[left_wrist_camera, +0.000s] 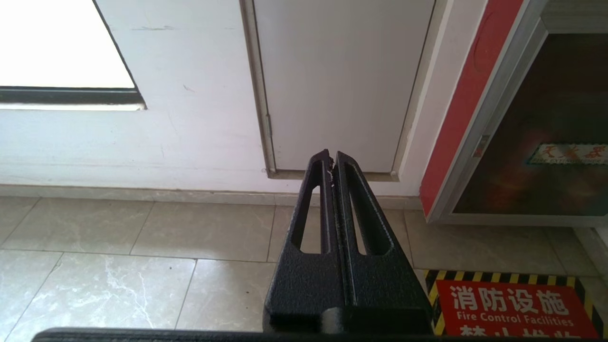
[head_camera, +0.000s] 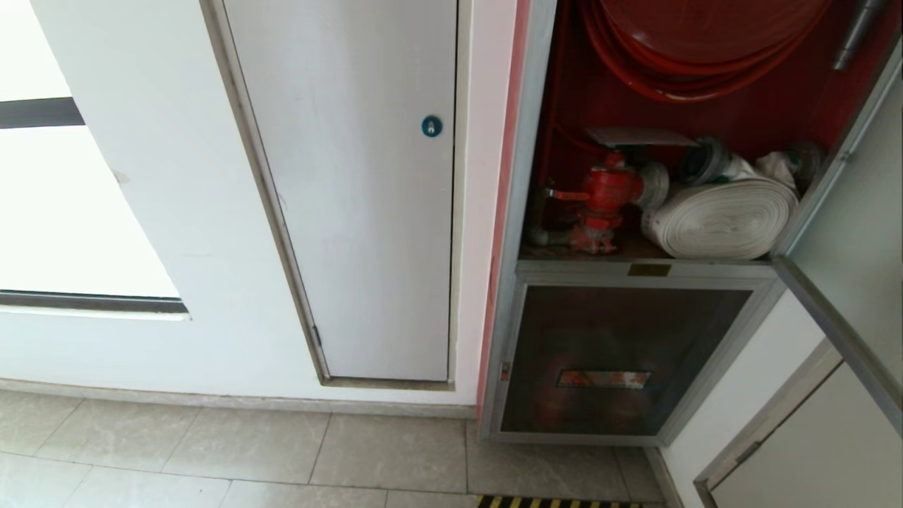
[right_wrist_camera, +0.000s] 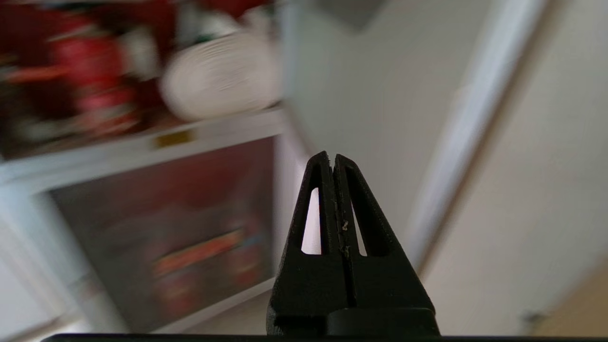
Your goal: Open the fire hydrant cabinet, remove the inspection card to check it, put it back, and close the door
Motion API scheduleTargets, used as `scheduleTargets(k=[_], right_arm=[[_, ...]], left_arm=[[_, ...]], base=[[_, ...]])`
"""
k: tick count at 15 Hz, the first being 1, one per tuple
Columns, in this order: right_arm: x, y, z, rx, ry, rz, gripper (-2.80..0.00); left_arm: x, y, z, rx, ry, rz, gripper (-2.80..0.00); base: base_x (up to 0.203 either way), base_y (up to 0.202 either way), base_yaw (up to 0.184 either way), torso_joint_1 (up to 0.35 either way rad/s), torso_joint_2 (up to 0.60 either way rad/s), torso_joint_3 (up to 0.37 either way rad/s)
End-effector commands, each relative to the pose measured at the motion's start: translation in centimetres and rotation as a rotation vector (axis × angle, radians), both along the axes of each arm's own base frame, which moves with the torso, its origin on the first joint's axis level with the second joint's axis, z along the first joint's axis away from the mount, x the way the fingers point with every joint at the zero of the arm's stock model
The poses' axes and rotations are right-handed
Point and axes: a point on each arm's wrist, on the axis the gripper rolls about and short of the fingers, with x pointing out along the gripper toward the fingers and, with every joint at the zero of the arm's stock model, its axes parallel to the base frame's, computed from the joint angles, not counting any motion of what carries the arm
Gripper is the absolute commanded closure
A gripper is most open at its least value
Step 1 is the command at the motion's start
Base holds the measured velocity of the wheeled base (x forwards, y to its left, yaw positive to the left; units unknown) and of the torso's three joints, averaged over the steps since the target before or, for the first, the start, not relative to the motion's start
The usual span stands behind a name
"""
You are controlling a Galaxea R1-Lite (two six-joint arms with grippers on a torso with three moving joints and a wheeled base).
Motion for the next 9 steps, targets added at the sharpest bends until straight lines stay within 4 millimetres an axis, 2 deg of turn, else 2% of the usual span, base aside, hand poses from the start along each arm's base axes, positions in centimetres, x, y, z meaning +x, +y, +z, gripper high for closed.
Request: scheduleTargets(k=[1,3,9], right_arm=[[1.2,-0.3,1.7,-0.016,0.021,-0.163,0.00],[1.3,-0.5,3.0,-0.021,0.005,-0.265,0.00],[2.2,-0.6,6.2,-0.004,-0.034,-0.430,0.00]], left_arm=[[0.0,0.0,0.0,0.000,0.001,0.001,0.00],[0.0,0.0,0.0,0.000,0.002,0.001,0.00],[0.0,0.0,0.0,0.000,0.002,0.001,0.00]], base=[[0.000,0.000,0.000,0.000,0.00,0.000],[0.000,0.000,0.000,0.000,0.00,0.000],[0.000,0.000,0.000,0.000,0.00,0.000]])
